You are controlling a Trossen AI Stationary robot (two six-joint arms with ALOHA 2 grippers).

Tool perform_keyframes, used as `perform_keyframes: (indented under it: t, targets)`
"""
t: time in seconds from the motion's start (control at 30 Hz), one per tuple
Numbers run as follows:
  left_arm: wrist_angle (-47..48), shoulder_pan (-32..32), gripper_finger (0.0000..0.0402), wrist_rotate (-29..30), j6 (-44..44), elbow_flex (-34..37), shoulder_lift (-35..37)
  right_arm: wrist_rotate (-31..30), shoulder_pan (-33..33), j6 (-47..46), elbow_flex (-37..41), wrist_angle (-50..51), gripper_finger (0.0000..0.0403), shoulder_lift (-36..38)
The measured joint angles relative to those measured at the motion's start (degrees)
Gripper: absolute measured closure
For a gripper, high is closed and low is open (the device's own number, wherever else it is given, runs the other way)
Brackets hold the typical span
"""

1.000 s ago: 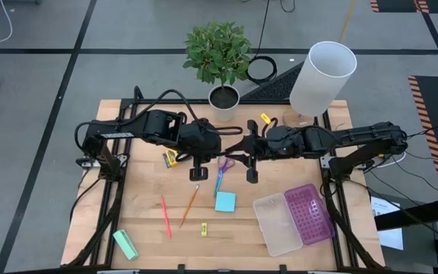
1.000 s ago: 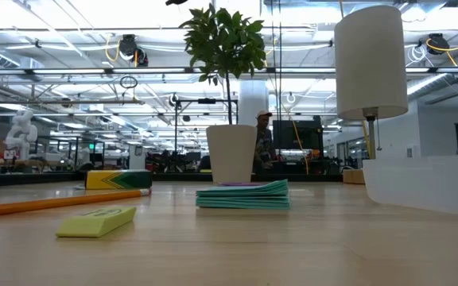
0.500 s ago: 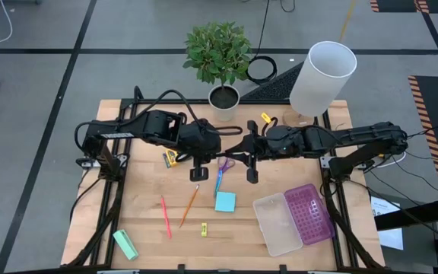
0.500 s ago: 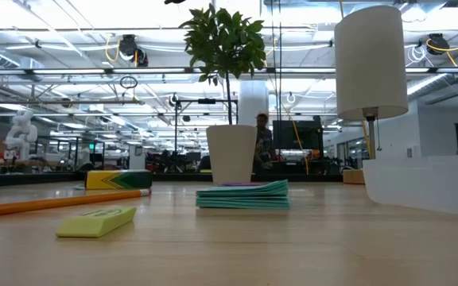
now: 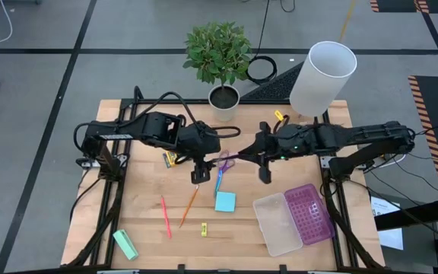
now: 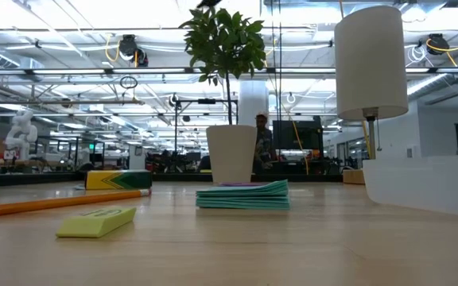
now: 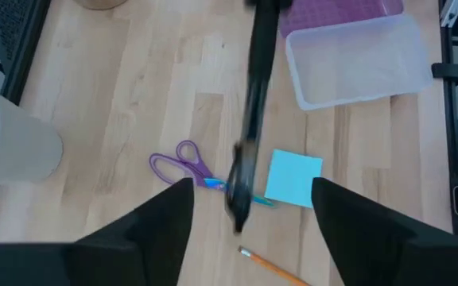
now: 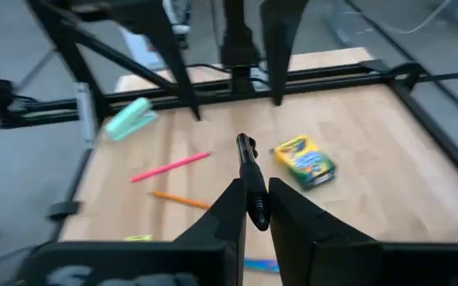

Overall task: Pack school essentials
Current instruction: Put the black pen into the purple supply box

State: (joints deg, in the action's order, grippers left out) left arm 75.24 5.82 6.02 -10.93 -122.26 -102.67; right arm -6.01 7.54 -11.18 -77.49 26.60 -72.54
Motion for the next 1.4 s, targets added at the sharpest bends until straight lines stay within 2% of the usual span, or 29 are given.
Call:
perform_keyframes:
  t: [0.33, 0.63, 0.73, 0.93, 1.2, 1.4]
  targets:
    - [1.3, 0.0, 0.0133, 0.1, -4.4, 0.0, 0.0, 13.7, 1.9, -9.0, 0.0, 18.1, 0.037, 8.2]
    - [1.1, 0.0, 0.0133, 0.2, -6.5, 0.0, 0.0, 26.4, 2.7, -17.9, 0.0, 29.9, 0.0369, 9.7]
    - [0.9, 0.0, 0.0133, 0.4, -7.7, 0.0, 0.0, 30.2, 2.7, -23.3, 0.0, 30.9, 0.0369, 8.9]
    - [0.4, 0.1, 0.0133, 0.6, -9.2, 0.0, 0.0, 33.9, 2.2, -29.8, 0.0, 35.0, 0.0369, 5.8]
    - [-1.5, 0.3, 0.0133, 1.2, -10.2, 0.0, 0.0, 38.1, 2.2, -29.4, 0.0, 42.4, 0.0368, -1.3]
    - [-1.8, 1.1, 0.0133, 1.8, -10.3, 0.0, 0.0, 43.0, 2.2, -25.2, 0.0, 43.6, 0.0367, -6.6]
